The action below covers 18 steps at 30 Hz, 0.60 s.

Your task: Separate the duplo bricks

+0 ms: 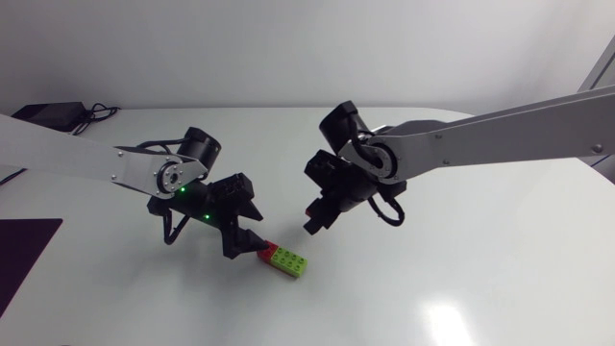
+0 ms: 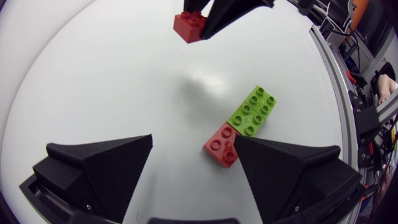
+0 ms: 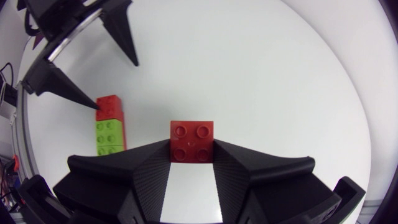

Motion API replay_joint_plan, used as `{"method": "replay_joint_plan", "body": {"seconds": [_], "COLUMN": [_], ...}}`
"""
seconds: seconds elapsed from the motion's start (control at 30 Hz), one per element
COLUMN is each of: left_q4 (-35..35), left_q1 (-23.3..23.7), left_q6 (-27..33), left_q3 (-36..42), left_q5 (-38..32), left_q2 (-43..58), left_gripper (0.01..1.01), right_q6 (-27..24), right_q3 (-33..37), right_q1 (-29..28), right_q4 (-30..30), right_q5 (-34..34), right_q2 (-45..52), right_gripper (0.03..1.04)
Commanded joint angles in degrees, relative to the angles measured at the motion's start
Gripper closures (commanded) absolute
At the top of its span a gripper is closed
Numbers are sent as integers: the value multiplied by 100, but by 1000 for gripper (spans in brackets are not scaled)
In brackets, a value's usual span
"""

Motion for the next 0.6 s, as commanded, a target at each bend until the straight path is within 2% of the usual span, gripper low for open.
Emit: {"method": "replay_joint_plan", "body": {"seconds": [0.0, 0.1, 0.5, 0.53, 0.57], "left_q4": [-66, -74, -74, -74, -74], "left_q1": [-61, -88, -88, -88, -88], "left_q6": [-102, -129, -137, -137, -137], "left_q3": [-134, -143, -275, -275, -283], "left_q5": [-7, -7, -42, -42, -51], "left_q2": [-128, -146, -278, -278, -287], "left_gripper": [113, 113, 111, 111, 111], "right_q6": [-106, -115, -106, -106, -98], "right_q3": [-204, -204, 42, 51, 59], "right_q1": [-104, -210, -324, -324, -324], "right_q4": [100, 285, 179, 179, 170], "right_q5": [200, 455, 482, 482, 482], "right_q2": [162, 408, 962, 962, 962], "right_gripper": [657, 648, 630, 610, 546]}}
